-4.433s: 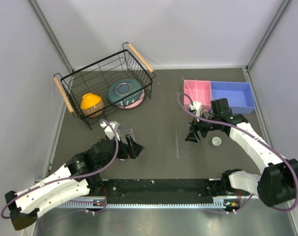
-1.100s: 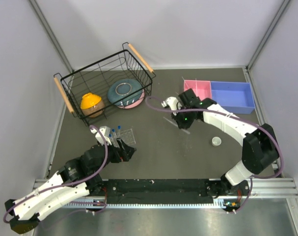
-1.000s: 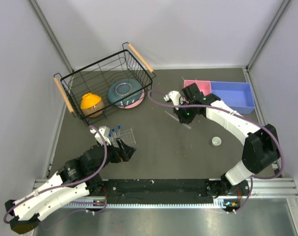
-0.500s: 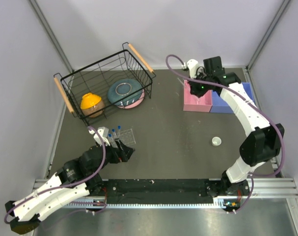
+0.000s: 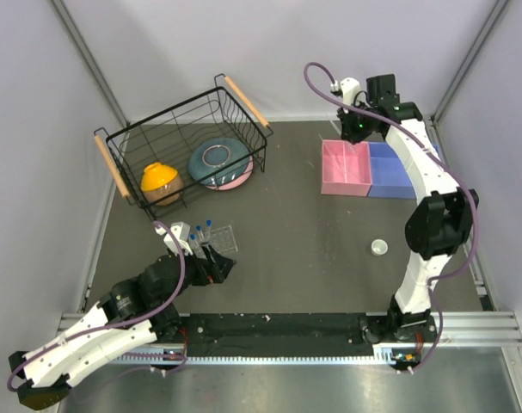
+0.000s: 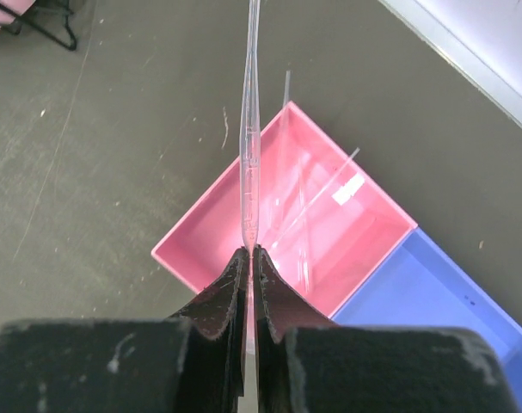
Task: Organize the chemistry lab equipment
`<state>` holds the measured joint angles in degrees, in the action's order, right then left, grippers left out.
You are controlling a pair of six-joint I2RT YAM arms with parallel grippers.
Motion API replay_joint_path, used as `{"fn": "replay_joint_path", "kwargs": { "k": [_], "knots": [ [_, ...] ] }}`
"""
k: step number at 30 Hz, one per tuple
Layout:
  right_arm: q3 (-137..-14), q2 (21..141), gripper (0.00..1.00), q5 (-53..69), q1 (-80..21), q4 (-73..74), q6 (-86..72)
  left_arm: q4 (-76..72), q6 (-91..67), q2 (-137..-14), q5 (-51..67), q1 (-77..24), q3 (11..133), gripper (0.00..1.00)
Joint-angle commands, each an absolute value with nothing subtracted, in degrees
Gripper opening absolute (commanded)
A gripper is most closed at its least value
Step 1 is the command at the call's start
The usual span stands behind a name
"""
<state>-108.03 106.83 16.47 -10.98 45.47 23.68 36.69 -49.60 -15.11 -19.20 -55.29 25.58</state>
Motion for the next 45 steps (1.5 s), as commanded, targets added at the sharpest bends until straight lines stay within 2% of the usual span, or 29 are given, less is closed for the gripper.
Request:
{"fn": "replay_joint_path", "kwargs": {
  "k": [1,5,14,17,18,20,22,25,28,31,36,40,45],
  "knots": [
    [-114.8,111.4,0.01,17.7,-10.1,45.3,21.0,35.8,-48.7,-15.2,-20.7,-55.4,25.7,0.99],
    [-117.1,115.0,0.01,17.7,-10.1,45.3,19.3,36.1,-48.3,-15.6,-20.8,-55.3,26.5,0.99],
    [-109.4,117.0,0.05,15.2,-9.6,45.2,19.8,36.5,-48.7,-14.6,-20.8,-55.4,25.9,0.99],
    [-106.8,117.2,0.15,14.5,-9.6,45.3,19.8,35.9,-48.4,-15.2,-20.5,-55.3,26.2,0.99],
    [-106.4,117.2,0.24,14.2,-9.6,45.4,19.8,35.9,-48.4,-15.4,-20.4,-55.4,26.4,0.99],
    [-105.4,115.9,0.32,14.1,-9.4,45.4,20.0,36.2,-48.4,-15.6,-20.1,-55.4,26.8,0.99],
    [-104.7,114.3,0.46,15.0,-9.1,45.3,19.5,36.5,-48.5,-15.5,-19.8,-55.4,27.1,0.99],
    [-102.9,109.5,0.55,17.4,-8.0,45.4,19.2,37.2,-48.9,-14.8,-19.6,-55.3,27.2,0.99],
    [-99.1,102.5,0.56,22.7,-6.9,45.4,19.7,37.7,-49.3,-14.1,-19.6,-55.4,27.3,0.99],
    [-92.7,93.5,0.60,29.8,-6.4,45.4,21.1,38.4,-49.6,-13.4,-19.5,-55.3,27.7,0.99],
    [-78.3,80.0,0.74,40.1,-6.4,45.4,23.6,39.5,-49.9,-12.7,-19.3,-55.4,27.6,0.99],
    [-70.1,69.4,0.85,40.6,-6.4,45.4,26.2,39.6,-49.5,-13.1,-19.2,-55.4,28.2,0.99],
    [-62.6,62.2,0.96,36.5,-6.4,45.7,27.9,39.4,-49.4,-13.6,-19.0,-55.4,28.6,0.99]
  ]
}}
